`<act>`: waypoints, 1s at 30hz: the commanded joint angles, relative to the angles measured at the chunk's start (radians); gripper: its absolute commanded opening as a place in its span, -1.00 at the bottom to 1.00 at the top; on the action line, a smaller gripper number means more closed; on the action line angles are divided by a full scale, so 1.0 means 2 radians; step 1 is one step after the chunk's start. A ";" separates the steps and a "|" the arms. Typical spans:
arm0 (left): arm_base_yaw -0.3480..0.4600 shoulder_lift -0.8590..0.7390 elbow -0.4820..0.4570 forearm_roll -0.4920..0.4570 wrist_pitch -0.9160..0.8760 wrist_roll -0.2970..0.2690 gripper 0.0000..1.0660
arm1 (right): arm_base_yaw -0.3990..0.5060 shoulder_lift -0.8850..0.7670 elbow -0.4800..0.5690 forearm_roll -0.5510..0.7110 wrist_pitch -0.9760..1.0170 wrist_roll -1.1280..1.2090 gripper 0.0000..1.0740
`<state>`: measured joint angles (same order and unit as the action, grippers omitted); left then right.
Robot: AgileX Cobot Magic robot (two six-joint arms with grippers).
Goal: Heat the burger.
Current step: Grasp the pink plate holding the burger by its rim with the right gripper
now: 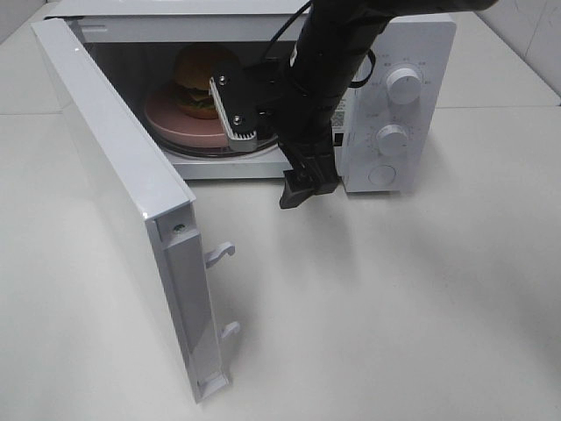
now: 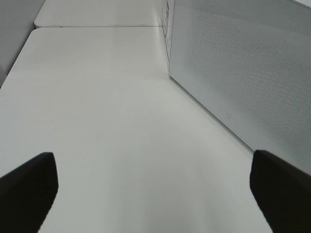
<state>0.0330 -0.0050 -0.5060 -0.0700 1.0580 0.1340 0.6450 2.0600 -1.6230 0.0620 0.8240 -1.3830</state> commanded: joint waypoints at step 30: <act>0.001 -0.009 0.001 -0.001 -0.006 -0.003 0.96 | 0.004 0.176 -0.259 0.010 0.058 0.025 0.65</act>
<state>0.0330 -0.0050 -0.5060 -0.0700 1.0560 0.1340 0.6560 2.4070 -2.1290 0.0680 0.9390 -1.3440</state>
